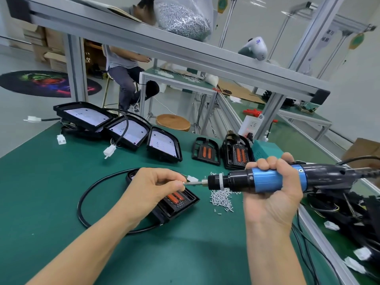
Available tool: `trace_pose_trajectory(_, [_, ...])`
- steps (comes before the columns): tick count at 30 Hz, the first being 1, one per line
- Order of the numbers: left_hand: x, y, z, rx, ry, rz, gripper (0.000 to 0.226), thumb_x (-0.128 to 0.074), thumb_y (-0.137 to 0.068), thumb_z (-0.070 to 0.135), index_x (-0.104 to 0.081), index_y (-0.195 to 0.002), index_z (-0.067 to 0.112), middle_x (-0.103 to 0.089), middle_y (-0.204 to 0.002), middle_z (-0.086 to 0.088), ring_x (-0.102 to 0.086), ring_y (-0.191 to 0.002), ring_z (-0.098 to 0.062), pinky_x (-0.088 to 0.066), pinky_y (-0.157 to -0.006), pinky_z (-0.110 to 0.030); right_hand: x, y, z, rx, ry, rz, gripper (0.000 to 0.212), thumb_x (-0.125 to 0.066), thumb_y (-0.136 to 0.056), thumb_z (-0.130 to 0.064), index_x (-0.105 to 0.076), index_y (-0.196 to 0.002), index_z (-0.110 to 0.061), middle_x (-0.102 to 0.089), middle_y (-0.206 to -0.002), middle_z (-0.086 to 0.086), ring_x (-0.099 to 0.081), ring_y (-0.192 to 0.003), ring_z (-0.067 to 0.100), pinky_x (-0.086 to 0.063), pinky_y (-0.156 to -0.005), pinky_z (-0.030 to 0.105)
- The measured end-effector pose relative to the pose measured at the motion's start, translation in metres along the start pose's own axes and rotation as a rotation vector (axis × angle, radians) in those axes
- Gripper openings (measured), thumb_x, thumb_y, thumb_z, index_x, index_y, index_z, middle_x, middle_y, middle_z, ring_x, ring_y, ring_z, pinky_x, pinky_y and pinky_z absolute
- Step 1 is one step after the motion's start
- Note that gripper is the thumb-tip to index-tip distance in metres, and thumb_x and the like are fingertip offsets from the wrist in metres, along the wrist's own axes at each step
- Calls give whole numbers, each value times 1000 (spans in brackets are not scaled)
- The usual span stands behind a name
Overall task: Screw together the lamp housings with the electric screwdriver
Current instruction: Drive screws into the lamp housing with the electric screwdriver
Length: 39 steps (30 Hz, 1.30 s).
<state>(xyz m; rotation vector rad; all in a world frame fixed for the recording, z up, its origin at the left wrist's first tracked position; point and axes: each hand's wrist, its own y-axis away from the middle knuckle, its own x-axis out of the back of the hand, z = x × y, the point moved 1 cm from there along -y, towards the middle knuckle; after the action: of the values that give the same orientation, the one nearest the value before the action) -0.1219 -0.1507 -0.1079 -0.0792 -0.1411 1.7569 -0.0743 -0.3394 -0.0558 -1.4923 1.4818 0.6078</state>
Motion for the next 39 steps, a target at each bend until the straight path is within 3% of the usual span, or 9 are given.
trace_pose_trajectory(3, [1, -1, -2, -9, -25, -5, 20, -70, -81, 10, -77, -76, 28, -73, -78, -9, -64, -76, -17, -50, -81, -27, 0, 0, 1, 3, 6, -4, 23, -56, -70, -5, -56, -86, -23, -51, -62, -7, -52, -55, 8, -50, -68, 20])
trace_pose_trajectory(8, [4, -6, -3, -52, -243, -45, 18, -66, -85, 11, -73, -73, 23, -72, -73, 3, -61, -65, -4, -45, -67, -11, 3, -2, 6, 10, 47, -30, 24, -56, -71, -5, -55, -87, -23, -50, -62, -6, -52, -55, 9, -50, -66, 21])
trace_pose_trajectory(12, [7, -13, -14, -92, -646, 8, 13, -55, -93, 21, -63, -82, 25, -69, -78, 7, -61, -79, -11, -47, -79, -34, 10, -7, 14, 52, 193, -29, 28, -57, -72, -2, -55, -92, -21, -50, -62, -4, -52, -56, 11, -49, -64, 24])
trace_pose_trajectory(15, [4, -9, -27, -77, -772, -42, 14, -46, -98, 25, -59, -95, 23, -65, -92, 4, -56, -90, -18, -44, -84, -40, 19, -11, 20, 79, 292, -28, 30, -57, -71, -1, -55, -94, -20, -52, -60, -3, -53, -57, 12, -49, -62, 23])
trace_pose_trajectory(18, [5, -2, -36, -113, -775, -51, 15, -43, -99, 25, -58, -99, 24, -65, -96, 7, -55, -92, -16, -45, -85, -40, 27, -16, 24, 85, 346, -29, 31, -59, -71, -1, -55, -96, -20, -53, -61, -3, -53, -58, 14, -48, -62, 23])
trace_pose_trajectory(23, [8, -2, -33, -196, -766, -101, 21, -43, -98, 22, -46, -84, 38, -63, -102, 13, -55, -99, -11, -41, -88, -34, 29, -20, 35, 92, 438, -71, 31, -58, -72, 0, -54, -97, -17, -53, -59, -2, -49, -59, 18, -45, -61, 25])
trace_pose_trajectory(31, [8, -12, -36, -169, -765, -97, 17, -46, -98, 25, -62, -97, 28, -59, -93, 10, -53, -92, -10, -42, -87, -31, 30, -25, 45, 62, 505, -104, 27, -59, -70, -2, -53, -94, -15, -54, -58, -4, -48, -61, 20, -42, -61, 27])
trace_pose_trajectory(36, [7, -20, -34, -191, -821, -112, 15, -48, -97, 25, -62, -93, 28, -57, -83, 13, -49, -87, -4, -40, -82, -27, 33, -30, 48, 61, 528, -91, 29, -58, -68, -3, -66, -71, -30, -52, -60, -3, -47, -63, 23, -40, -63, 30])
trace_pose_trajectory(39, [3, -28, -32, -179, -883, -134, 14, -49, -96, 26, -62, -93, 29, -56, -79, 14, -49, -85, -6, -40, -80, -27, 34, -31, 50, 39, 528, -92, 25, -59, -68, -2, -58, -86, -20, -53, -59, -2, -49, -60, 20, -42, -60, 26])
